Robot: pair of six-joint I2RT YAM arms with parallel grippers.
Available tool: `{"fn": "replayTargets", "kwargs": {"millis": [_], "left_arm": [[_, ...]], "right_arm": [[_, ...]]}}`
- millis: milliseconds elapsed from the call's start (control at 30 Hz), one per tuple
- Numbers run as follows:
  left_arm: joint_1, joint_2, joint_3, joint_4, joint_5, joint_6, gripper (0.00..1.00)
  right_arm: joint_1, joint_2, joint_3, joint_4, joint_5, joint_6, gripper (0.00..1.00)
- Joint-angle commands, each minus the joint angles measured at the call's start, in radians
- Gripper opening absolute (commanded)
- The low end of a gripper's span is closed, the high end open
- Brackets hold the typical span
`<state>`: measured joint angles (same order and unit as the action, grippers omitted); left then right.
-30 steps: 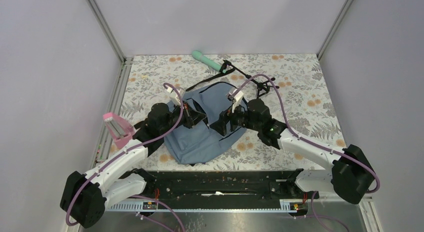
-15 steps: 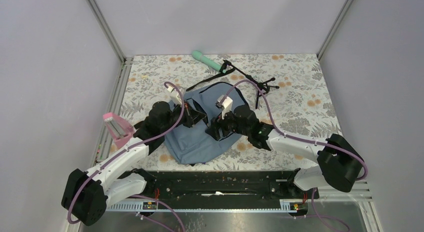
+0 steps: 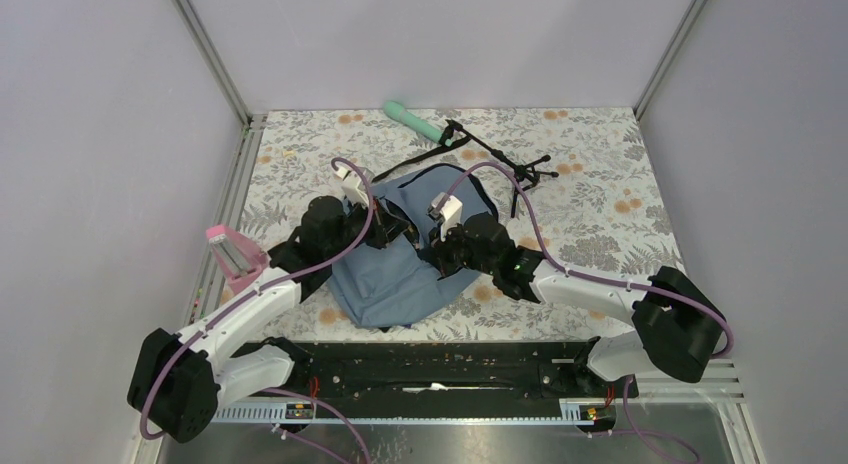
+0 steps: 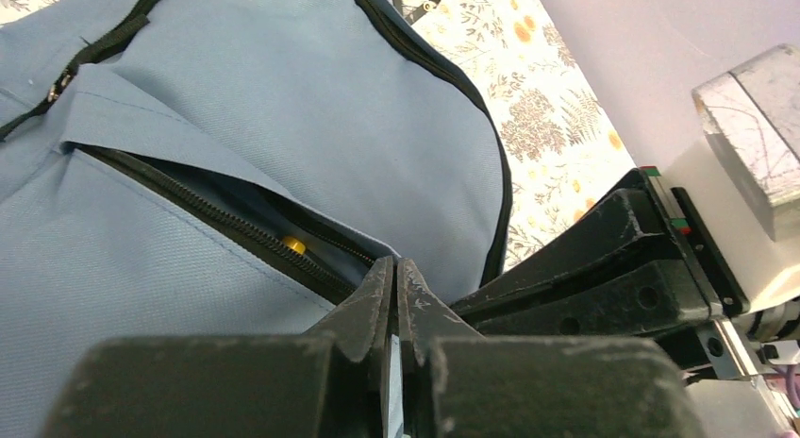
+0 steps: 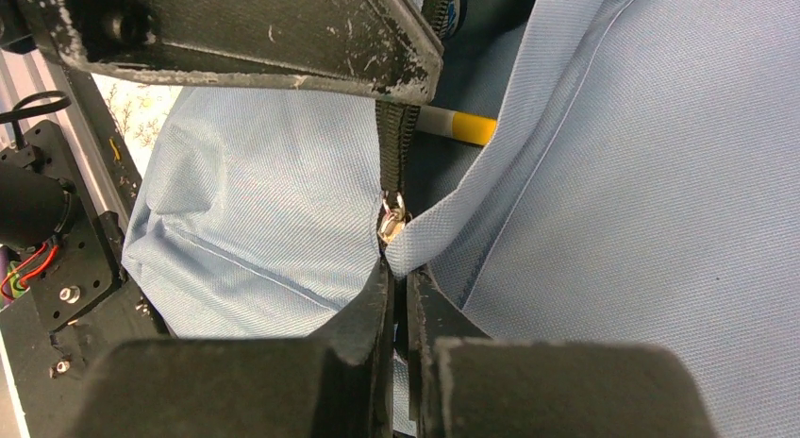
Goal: Pack the student bag
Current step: Zip the student bag at the center of the board.
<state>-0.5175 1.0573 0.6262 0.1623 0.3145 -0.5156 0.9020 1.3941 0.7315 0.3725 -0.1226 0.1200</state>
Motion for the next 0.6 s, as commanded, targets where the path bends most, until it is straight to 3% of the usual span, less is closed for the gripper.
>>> {"fn": "replayTargets", "kwargs": {"millis": [0,567], "left_arm": [[0.03,-0.005,0.054,0.093,-0.092,0.047,0.0],[0.116,0.047,0.074,0.149,-0.103,0.052,0.0]], "right_arm": [[0.011,-0.024,-0.002,-0.016,-0.024,-0.012,0.0],[0.014,-0.074,-0.041,-0.089,-0.079,-0.032,0.0]]}}
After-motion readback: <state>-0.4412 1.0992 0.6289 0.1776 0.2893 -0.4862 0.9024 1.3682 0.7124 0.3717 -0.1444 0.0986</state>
